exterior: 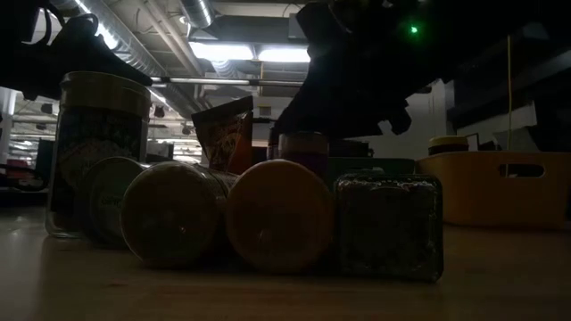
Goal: Sort spices by type
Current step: Put the black seasoning bottle into the green bin
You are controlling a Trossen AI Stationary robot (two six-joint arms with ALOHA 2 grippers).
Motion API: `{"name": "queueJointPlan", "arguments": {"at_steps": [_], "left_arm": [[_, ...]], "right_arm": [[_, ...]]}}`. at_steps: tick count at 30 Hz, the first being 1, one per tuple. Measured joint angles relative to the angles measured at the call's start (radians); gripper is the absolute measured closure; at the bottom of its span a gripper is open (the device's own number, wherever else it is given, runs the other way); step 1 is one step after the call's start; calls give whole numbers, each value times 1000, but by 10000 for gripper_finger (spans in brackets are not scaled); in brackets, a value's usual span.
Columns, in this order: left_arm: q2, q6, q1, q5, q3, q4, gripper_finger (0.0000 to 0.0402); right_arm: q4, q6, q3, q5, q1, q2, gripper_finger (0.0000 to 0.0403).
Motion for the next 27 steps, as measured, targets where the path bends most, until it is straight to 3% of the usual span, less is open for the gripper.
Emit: {"name": "queueJointPlan", "arguments": {"at_steps": [12,21,27], "left_arm": [[0,0,0,0,0,0,12],[0,26,0,0,0,0,12],[0,26,0,0,0,0,12]], "right_arm": [[-52,-15,0,-214,0,-104,198],[-213,-75,0,-210,-19,-282,198],[-273,-223,0,-211,-85,-402,198]]}}
